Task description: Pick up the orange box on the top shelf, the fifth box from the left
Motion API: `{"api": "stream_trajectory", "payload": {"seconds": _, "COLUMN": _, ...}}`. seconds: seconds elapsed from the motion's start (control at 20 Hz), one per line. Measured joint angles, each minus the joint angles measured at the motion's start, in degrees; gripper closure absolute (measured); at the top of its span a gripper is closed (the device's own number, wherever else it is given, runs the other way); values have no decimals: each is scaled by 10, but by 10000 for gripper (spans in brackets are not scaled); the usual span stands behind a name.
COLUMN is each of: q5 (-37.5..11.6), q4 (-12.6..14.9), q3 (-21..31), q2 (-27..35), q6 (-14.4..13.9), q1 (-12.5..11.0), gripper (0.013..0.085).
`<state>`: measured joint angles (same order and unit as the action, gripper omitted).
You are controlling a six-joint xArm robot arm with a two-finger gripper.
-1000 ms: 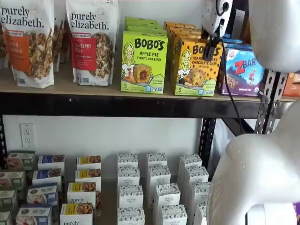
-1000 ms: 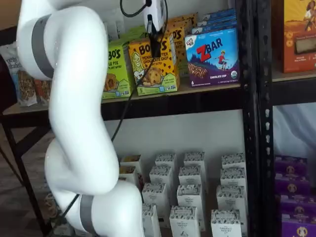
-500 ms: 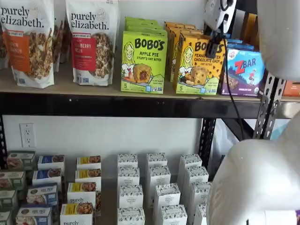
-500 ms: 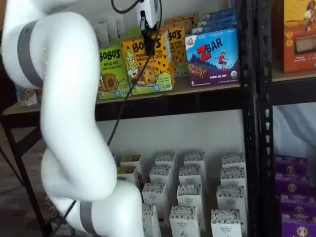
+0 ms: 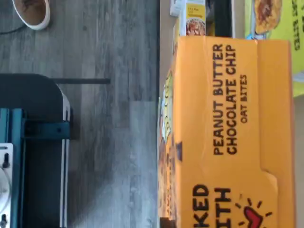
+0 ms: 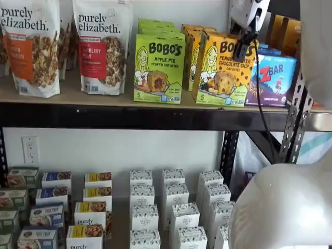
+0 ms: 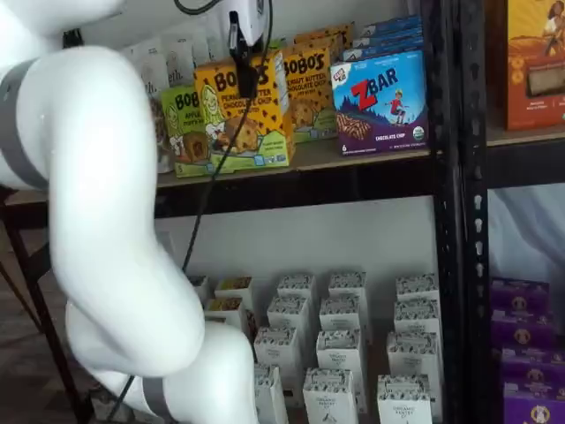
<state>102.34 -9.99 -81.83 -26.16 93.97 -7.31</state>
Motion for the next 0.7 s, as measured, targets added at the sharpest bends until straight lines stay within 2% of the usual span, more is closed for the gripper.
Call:
{"api": "stream_trajectory", "payload": {"seconds": 0.3, "q5": 20, "q4": -20, "q3": 27, "q2": -56, "q6": -3, "q1": -8, "gripper": 690}}
{"api": "stream_trajectory", "payload": {"seconds": 0.7, "q5": 16, "q4": -13, "q3": 96, "q2": -139, "q6": -1, "q1": -10, "gripper": 690}}
